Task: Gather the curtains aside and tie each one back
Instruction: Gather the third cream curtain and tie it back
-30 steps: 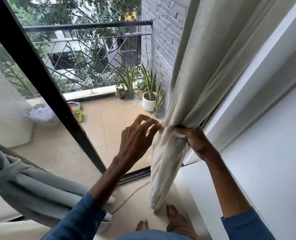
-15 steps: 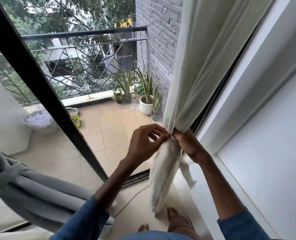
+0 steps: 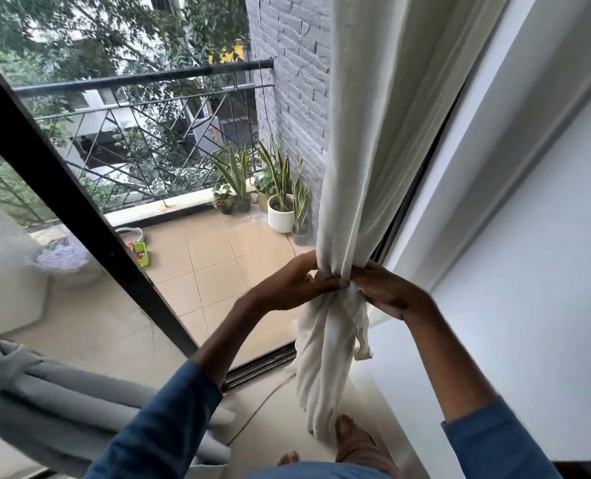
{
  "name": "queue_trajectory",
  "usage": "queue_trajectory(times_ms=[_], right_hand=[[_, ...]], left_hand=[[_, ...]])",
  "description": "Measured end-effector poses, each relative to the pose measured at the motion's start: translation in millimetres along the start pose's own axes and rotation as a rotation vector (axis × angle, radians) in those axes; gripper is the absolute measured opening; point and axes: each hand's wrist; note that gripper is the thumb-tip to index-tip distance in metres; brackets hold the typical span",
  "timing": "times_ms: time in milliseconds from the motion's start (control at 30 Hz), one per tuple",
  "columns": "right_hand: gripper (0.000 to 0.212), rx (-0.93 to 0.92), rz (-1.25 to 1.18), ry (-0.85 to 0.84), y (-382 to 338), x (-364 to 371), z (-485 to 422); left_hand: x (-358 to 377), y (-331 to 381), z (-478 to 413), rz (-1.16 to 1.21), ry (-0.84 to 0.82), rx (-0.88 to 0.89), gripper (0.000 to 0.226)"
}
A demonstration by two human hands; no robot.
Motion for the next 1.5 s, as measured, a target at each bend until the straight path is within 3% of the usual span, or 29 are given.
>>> queue_trajectory(times_ms=[167,200,267,300,333,433,633,833,967,1300,1500], right_hand=[[0.036,-0.05,0.094,0.065,6.9,2.7,-2.6],[0.046,-0.083,0.13,0.078,6.7,2.8,-2.9],[0.092,-0.145,0.166,0.102,6.0,1.1,-2.1],[0.106,-0.172,0.17,0.115,4.5,0.2,-0.5],[0.1,-0.203,0.166,0.117,3.7,-1.1,1.1],[0.057,-0.224,0.145,0.163,8.9,-8.9,4.9],[0.031,-0.316,0.352,0.341,34.2,-11.8,5.2],[0.027,-0.35,0.487,0.344,32.9,-16.1,-0.4],[0.035,-0.356,0.508,0.325,26.7,-16.5,1.7],[0.008,-0.337,0.537,0.303,20.2,-14.7,-12.2],[0.009,-0.361,0.614,0.387,23.0,-9.7,-23.0]], left_hand=[[1.0,1.4,-4.2,0.034,0.011,0.014,0.03],[0.6,0.0,-4.9,0.041,0.029,0.014,0.029],[-1.0,-2.2,-6.3,0.047,0.045,0.014,0.029],[-1.9,-3.0,-6.8,0.054,0.042,0.007,0.029],[-2.9,-3.9,-7.1,0.066,0.038,0.0,0.029],[-7.8,-5.1,-8.5,0.098,0.038,-0.01,0.027],[-20.0,-15.7,-19.8,0.041,0.119,-0.038,0.025],[-30.2,-20.1,-24.5,0.018,0.139,-0.041,0.029],[-36.4,-22.5,-23.7,0.019,0.136,-0.04,0.031],[-44.7,-26.5,-25.2,0.206,0.052,-0.133,0.02],[-46.9,-22.6,-21.7,0.053,0.183,-0.079,0.025]])
Point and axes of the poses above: each hand's wrist, its own z-axis away from the middle knuckle, its own x-axis out of the palm, y = z × x, and after that the axes turned 13 degrees about -x, right-handed
